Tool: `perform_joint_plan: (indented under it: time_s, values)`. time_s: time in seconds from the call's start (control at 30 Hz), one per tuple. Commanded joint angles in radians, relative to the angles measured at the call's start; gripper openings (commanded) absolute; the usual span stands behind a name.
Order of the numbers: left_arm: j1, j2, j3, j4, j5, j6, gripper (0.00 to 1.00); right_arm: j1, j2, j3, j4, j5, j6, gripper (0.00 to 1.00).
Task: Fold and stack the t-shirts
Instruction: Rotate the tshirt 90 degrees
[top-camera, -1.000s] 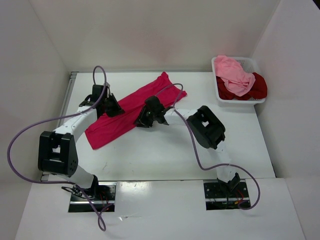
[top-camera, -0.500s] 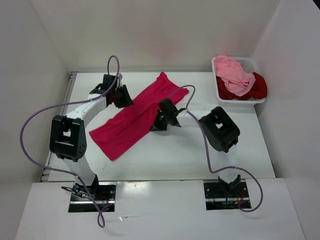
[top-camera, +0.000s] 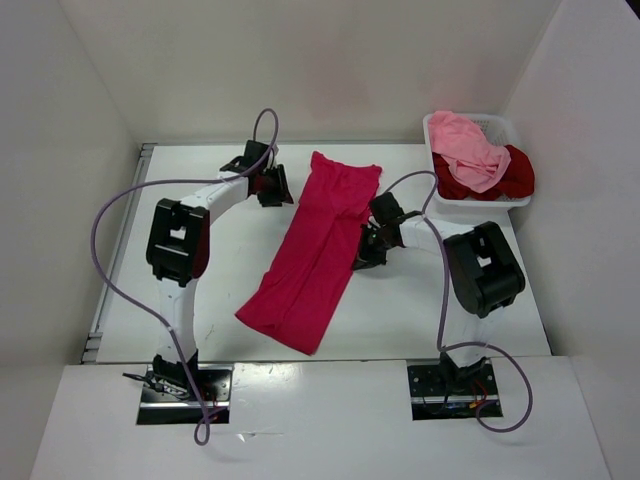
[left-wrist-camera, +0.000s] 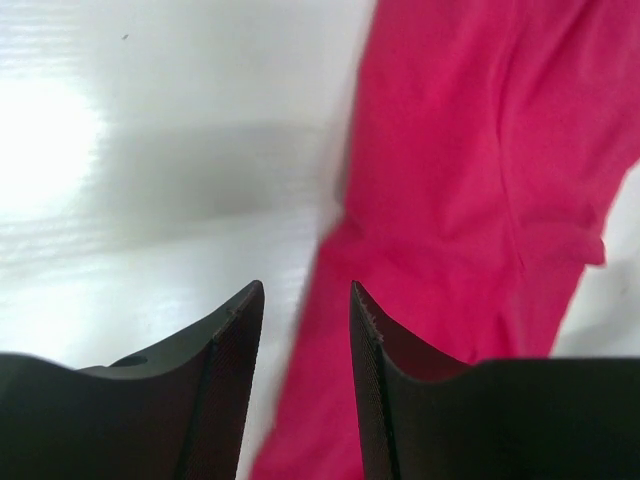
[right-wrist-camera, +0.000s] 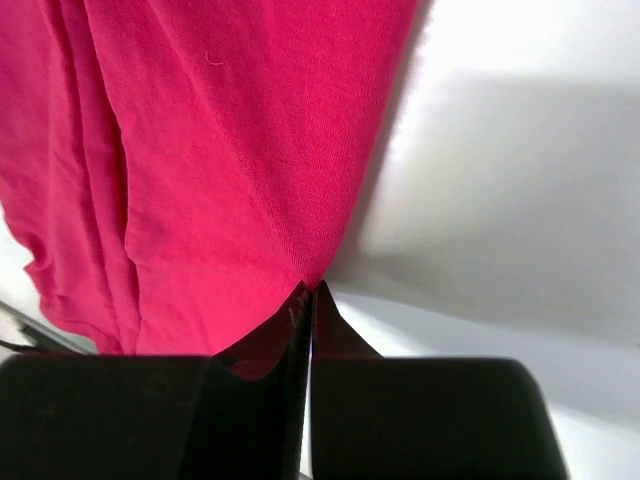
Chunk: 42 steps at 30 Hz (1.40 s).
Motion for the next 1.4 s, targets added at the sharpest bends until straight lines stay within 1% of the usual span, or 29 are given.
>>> perform_joint_plan:
  time_s: [0.0, 0.03, 0.07, 0.1, 0.17, 0.2, 0.23, 0.4, 0.43, 0.5, 0.53, 0.6, 0.7, 0.73, 0.77, 0.93, 1.03, 1.07, 1.1, 1.13, 1.17, 1.2, 1.23, 1.27, 1.3, 1.33, 1.37]
  values:
    - [-0.013, 0.068, 0.099, -0.009, -0.012, 0.026, 0.47, -0.017, -0.073, -0.014, -0.11, 0.031, -0.085, 0.01]
    - [-0.013, 0.108, 0.12, -0.009, -0.012, 0.026, 0.49, -0.028, -0.082, -0.023, -0.11, 0.031, -0.085, 0.05]
    - [-0.013, 0.128, 0.168, -0.009, -0.012, 0.026, 0.49, -0.028, -0.091, -0.024, -0.119, 0.031, -0.085, 0.19]
    - [-0.024, 0.148, 0.194, -0.021, -0.012, 0.026, 0.49, -0.037, -0.102, -0.024, -0.119, 0.031, -0.085, 0.25]
    - [-0.024, 0.208, 0.246, -0.022, 0.007, 0.026, 0.5, -0.037, -0.137, -0.033, -0.119, 0.012, -0.085, 0.33]
    - [-0.035, 0.228, 0.271, -0.022, 0.022, 0.026, 0.53, -0.037, -0.147, -0.033, -0.119, 0.012, -0.085, 0.38]
    - [-0.035, 0.268, 0.329, -0.022, 0.037, 0.014, 0.55, -0.037, -0.156, -0.024, -0.119, -0.004, -0.085, 0.4]
    - [-0.056, 0.407, 0.492, -0.022, 0.135, -0.031, 0.56, -0.046, -0.156, -0.011, -0.11, -0.027, -0.085, 0.4]
    - [-0.056, 0.426, 0.519, -0.031, 0.154, -0.049, 0.49, -0.046, -0.156, -0.011, -0.11, -0.036, -0.085, 0.4]
    - [-0.056, 0.484, 0.6, -0.031, 0.182, -0.058, 0.41, -0.046, -0.156, -0.011, -0.101, -0.036, -0.085, 0.4]
    - [-0.056, 0.503, 0.655, -0.031, 0.182, -0.069, 0.31, -0.046, -0.156, -0.011, -0.087, -0.036, -0.085, 0.4]
    - [-0.067, 0.541, 0.696, -0.031, 0.182, -0.08, 0.21, -0.056, -0.156, -0.022, -0.073, -0.047, -0.076, 0.4]
    - [-0.067, 0.566, 0.784, -0.031, 0.124, -0.11, 0.04, -0.056, -0.136, -0.022, -0.064, -0.057, -0.076, 0.4]
    - [-0.054, 0.566, 0.799, -0.031, 0.111, -0.126, 0.02, -0.056, -0.122, -0.008, -0.064, -0.048, -0.076, 0.4]
    - [-0.041, 0.566, 0.799, -0.031, 0.111, -0.136, 0.0, -0.065, -0.113, -0.008, -0.064, -0.048, -0.087, 0.4]
    - [0.069, 0.479, 0.734, -0.011, 0.021, -0.156, 0.0, -0.076, -0.073, 0.039, -0.064, -0.048, -0.107, 0.4]
    - [0.103, 0.403, 0.616, 0.018, -0.01, -0.181, 0.0, -0.076, -0.046, 0.065, -0.073, -0.059, -0.119, 0.37]
    - [0.103, 0.382, 0.536, 0.047, -0.031, -0.195, 0.0, -0.076, -0.033, 0.079, -0.073, -0.068, -0.128, 0.37]
    - [0.114, 0.357, 0.489, 0.064, -0.045, -0.195, 0.01, -0.076, -0.033, 0.079, -0.082, -0.068, -0.128, 0.37]
    - [0.114, 0.313, 0.445, 0.083, -0.054, -0.213, 0.06, -0.076, -0.033, 0.09, -0.082, -0.082, -0.128, 0.37]
    - [0.123, 0.293, 0.402, 0.119, -0.055, -0.225, 0.15, -0.076, -0.033, 0.09, -0.082, -0.091, -0.128, 0.39]
    - [0.123, 0.249, 0.315, 0.138, -0.042, -0.251, 0.36, -0.076, -0.033, 0.09, -0.082, -0.111, -0.137, 0.41]
    - [0.132, 0.222, 0.27, 0.168, -0.015, -0.261, 0.46, -0.076, -0.033, 0.101, -0.102, -0.12, -0.137, 0.46]
    - [0.132, 0.195, 0.225, 0.178, -0.015, -0.261, 0.54, -0.062, -0.033, 0.101, -0.102, -0.12, -0.147, 0.48]
    - [0.132, 0.129, 0.181, 0.178, -0.015, -0.261, 0.6, -0.047, -0.033, 0.101, -0.114, -0.12, -0.147, 0.49]
    - [0.141, 0.091, 0.079, 0.191, -0.047, -0.25, 0.72, -0.004, -0.033, 0.087, -0.114, -0.12, -0.147, 0.51]
    - [0.141, 0.052, 0.023, 0.192, -0.062, -0.241, 0.78, 0.021, -0.044, 0.076, -0.105, -0.12, -0.147, 0.51]
